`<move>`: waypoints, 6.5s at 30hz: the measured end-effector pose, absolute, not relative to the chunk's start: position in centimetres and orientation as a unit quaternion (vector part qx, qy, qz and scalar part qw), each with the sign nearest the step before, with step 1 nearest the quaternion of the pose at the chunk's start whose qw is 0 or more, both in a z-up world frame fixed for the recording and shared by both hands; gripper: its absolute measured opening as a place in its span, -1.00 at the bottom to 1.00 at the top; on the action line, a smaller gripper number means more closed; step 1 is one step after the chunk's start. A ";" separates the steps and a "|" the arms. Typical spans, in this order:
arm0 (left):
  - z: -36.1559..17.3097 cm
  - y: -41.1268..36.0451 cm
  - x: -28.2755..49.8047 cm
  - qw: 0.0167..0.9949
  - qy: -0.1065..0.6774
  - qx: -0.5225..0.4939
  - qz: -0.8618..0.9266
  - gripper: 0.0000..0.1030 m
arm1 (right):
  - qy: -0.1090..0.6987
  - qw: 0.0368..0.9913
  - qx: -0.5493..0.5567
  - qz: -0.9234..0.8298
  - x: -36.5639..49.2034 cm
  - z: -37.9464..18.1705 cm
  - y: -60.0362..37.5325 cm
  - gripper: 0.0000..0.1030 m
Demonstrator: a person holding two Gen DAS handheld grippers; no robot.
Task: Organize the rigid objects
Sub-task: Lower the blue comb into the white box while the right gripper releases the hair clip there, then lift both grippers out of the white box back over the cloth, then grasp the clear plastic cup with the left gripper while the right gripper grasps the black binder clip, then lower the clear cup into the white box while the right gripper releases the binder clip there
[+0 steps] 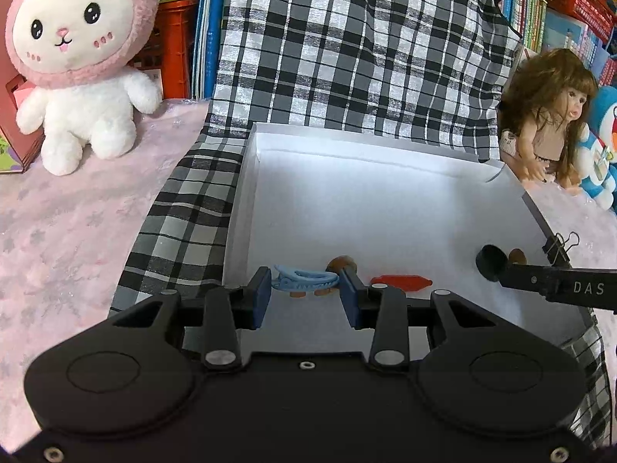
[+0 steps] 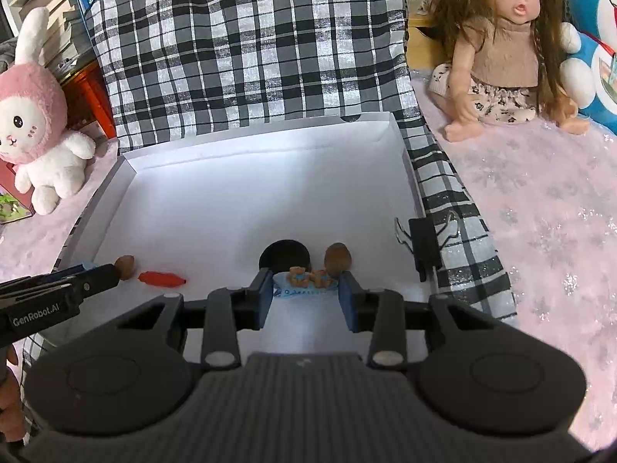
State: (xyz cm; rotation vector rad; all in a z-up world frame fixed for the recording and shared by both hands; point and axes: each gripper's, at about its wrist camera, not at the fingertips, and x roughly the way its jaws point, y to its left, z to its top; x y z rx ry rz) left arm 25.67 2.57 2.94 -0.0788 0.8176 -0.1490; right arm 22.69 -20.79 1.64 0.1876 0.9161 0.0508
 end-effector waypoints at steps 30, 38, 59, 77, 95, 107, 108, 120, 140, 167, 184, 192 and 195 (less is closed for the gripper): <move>5.2 3.2 22.8 0.929 0.359 -0.023 -0.083 0.23 | 0.413 0.906 0.073 0.057 20.4 3.7 -20.4 0.17; 6.6 3.1 19.2 0.939 0.326 -0.018 -0.107 0.40 | 0.386 0.917 0.058 0.081 17.1 4.7 -20.5 0.25; 5.0 1.8 9.4 0.948 0.281 -0.001 -0.148 0.43 | 0.323 0.938 0.009 0.129 7.8 5.0 -20.0 0.35; 1.8 2.5 4.8 0.950 0.277 0.005 -0.143 -0.04 | 0.303 0.944 -0.019 0.127 3.3 2.2 -19.3 0.37; 0.0 1.3 3.8 0.945 0.287 0.036 -0.154 -0.29 | 0.309 0.943 -0.053 0.113 1.3 0.0 -18.8 0.37; -0.8 0.4 4.1 0.949 0.278 0.032 -0.142 -0.29 | 0.297 0.949 -0.047 0.093 1.5 -0.7 -18.1 0.37; -0.8 0.4 4.1 0.950 0.276 0.034 -0.141 -0.29 | 0.297 0.950 -0.045 0.091 1.5 -0.8 -18.1 0.37; -1.0 0.4 4.1 0.953 0.269 0.032 -0.132 -0.30 | 0.286 0.955 -0.033 0.073 1.4 -1.4 -17.7 0.37; -1.1 0.3 3.7 0.956 0.262 0.021 -0.127 -0.47 | 0.268 0.961 -0.030 0.064 0.9 -1.7 -17.0 -0.28; 3.6 1.7 7.4 0.960 0.257 -0.008 -0.111 -0.47 | 0.243 0.968 0.006 0.064 3.0 1.9 -18.2 -0.29; 6.7 3.5 14.2 0.955 0.270 -0.048 -0.109 -0.47 | 0.272 0.959 0.057 0.057 9.1 4.6 -20.3 -0.29; 7.2 3.5 18.3 0.947 0.292 -0.059 -0.121 -0.47 | 0.293 0.953 0.062 0.046 13.1 5.8 -21.1 -0.29; 6.9 3.6 20.2 0.940 0.313 -0.067 -0.122 -0.47 | 0.306 0.949 0.065 0.043 14.8 6.1 -21.5 -0.29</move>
